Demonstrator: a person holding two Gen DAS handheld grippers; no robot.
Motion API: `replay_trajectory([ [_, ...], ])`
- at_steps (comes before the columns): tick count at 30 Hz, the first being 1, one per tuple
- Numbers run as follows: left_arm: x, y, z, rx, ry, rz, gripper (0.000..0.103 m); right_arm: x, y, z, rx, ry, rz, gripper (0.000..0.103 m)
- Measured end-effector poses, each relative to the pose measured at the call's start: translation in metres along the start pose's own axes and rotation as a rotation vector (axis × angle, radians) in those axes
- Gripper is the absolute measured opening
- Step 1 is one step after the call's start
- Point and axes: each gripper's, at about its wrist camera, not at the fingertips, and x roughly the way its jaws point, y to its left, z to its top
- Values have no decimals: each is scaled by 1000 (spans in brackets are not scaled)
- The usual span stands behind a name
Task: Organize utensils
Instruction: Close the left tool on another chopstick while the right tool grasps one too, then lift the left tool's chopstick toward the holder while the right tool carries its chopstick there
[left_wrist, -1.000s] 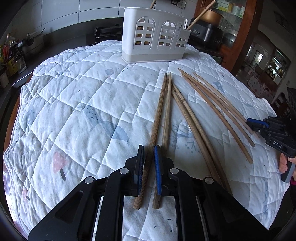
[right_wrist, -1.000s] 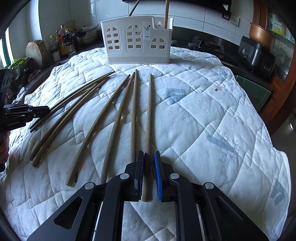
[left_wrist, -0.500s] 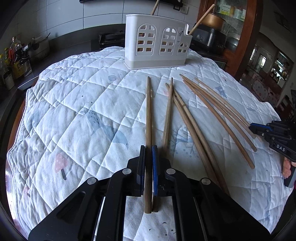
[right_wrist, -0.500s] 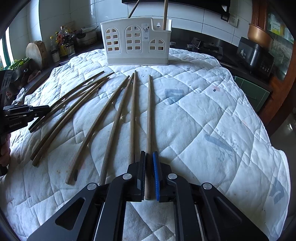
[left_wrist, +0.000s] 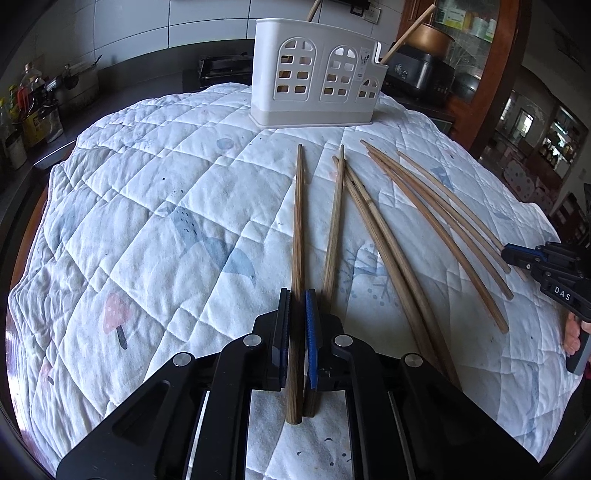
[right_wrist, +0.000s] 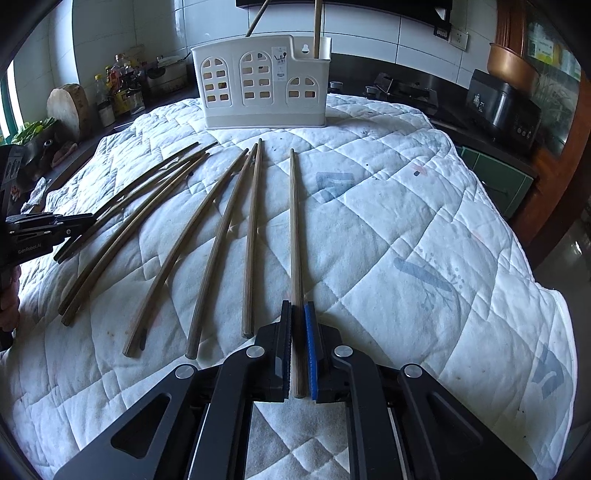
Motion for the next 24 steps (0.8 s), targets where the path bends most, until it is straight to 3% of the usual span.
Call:
replay_trajectory([
  [10,-25,1,10,-10,-47,6,7,-29,4,9,-36,-71,-34,7],
  [24,-64,1,29,-41,-150,-50,6,-85,9,62,-68,-235,-16,7],
])
